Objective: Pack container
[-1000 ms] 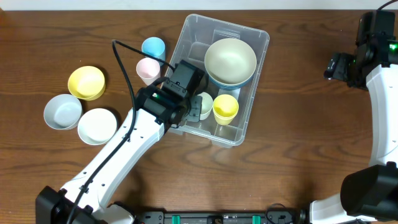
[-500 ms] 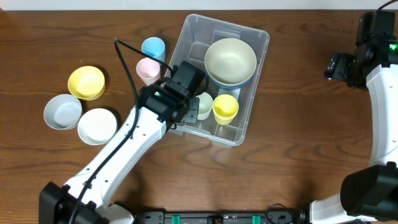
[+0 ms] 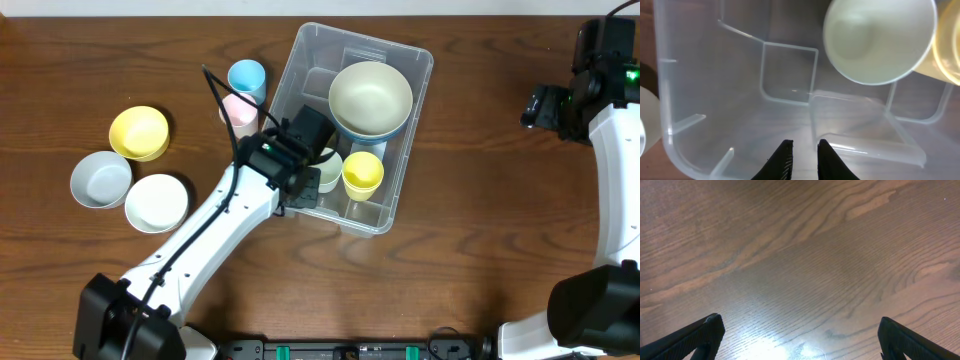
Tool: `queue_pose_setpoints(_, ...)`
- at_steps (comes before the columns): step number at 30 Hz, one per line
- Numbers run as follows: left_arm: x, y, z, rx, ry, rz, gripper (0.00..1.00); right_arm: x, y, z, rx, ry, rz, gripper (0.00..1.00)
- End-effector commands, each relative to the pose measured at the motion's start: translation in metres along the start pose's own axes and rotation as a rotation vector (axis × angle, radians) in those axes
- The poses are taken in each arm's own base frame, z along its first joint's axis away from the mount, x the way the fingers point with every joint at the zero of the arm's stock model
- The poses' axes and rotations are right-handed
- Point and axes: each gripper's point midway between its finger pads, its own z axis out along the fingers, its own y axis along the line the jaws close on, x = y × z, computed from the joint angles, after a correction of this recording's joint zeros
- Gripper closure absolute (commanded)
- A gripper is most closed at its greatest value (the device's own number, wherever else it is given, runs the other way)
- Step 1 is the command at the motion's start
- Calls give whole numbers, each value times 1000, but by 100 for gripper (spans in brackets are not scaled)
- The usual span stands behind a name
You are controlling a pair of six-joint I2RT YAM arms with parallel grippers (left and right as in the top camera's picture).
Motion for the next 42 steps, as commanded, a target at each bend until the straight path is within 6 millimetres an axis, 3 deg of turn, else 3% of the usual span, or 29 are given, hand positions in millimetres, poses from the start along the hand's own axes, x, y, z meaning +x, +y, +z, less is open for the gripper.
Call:
queue_pose_setpoints(1,8,-10,-2,5,4,25,81,-5,-3,-9,-5,-27,28,1)
queue_pose_setpoints(8,15,-27,-5,18,3,73,81,-5,-3,-9,-5,-27,28,1)
queue_pose_setpoints(20,34,-32,-6,33,74,39,81,-5,-3,-9,-4,-26,28,1)
queue_pose_setpoints(29,33,-43,-13,95,83,23,81,-5,-3,-9,-4,-26,28,1)
queue_pose_setpoints(33,22,-42,-14,79,36,18,81,-5,-3,-9,-4,-26,28,1)
queue_pose_setpoints(35,10,-38,-14,47,-21,13,94,-5,-3,-9,-4,-26,28,1)
queue_pose_setpoints(42,-25,-43,-17,45,-176,30,93,-5,-3,-9,-4,-26,28,1)
